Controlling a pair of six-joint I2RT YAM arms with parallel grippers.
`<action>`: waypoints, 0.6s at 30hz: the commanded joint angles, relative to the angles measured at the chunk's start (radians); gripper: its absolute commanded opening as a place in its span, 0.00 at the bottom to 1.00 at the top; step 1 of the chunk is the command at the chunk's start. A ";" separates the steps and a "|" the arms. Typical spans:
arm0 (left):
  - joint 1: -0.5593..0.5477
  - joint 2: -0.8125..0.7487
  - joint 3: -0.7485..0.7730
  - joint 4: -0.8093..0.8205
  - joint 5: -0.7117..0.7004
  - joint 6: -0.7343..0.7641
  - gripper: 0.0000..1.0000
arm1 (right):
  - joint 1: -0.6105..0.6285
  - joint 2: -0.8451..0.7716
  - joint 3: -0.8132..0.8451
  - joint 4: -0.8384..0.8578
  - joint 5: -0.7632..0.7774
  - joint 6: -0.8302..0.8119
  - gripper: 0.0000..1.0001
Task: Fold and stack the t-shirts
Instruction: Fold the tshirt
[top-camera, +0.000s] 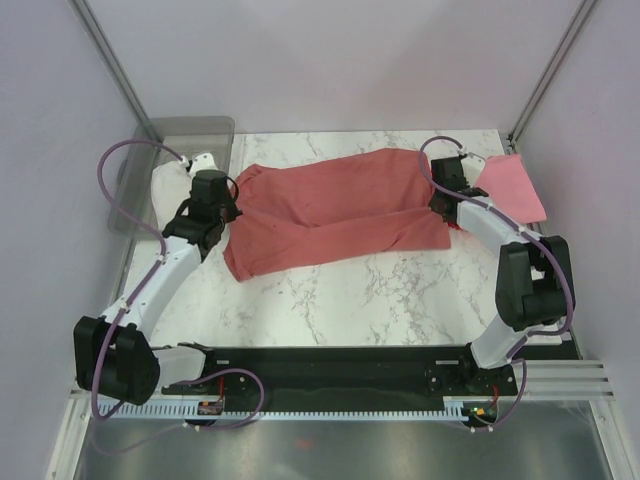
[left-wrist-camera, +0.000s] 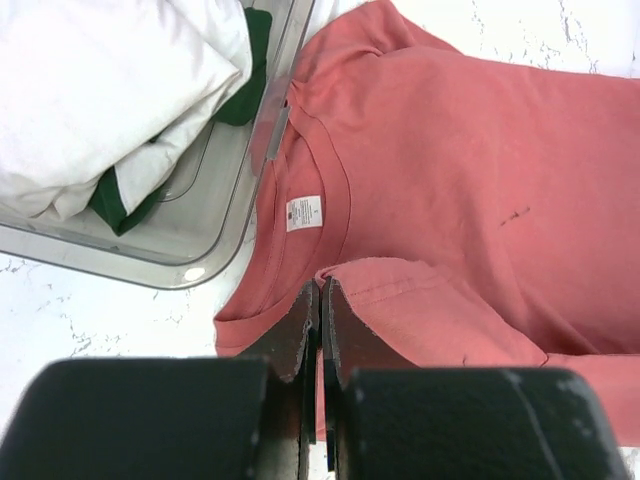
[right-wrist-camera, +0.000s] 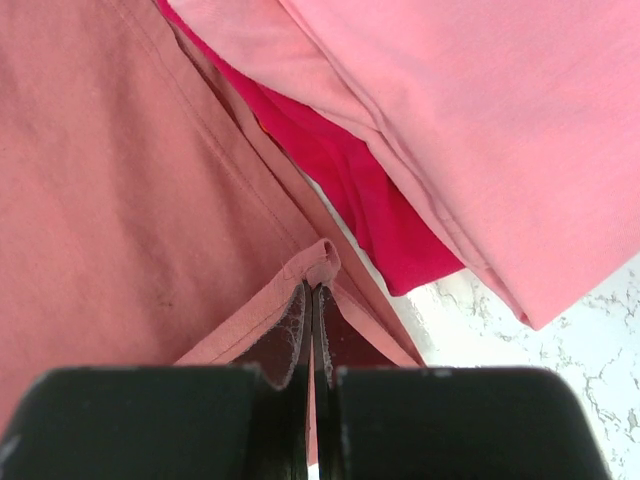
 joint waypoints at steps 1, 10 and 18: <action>0.011 0.028 0.050 0.069 -0.028 -0.021 0.02 | -0.005 0.016 0.056 0.002 0.003 -0.007 0.00; 0.046 0.224 0.180 0.100 -0.060 0.010 0.02 | -0.010 0.109 0.122 -0.008 -0.002 0.002 0.00; 0.069 0.423 0.347 0.110 -0.039 0.027 0.06 | -0.011 0.192 0.161 -0.004 -0.043 0.019 0.28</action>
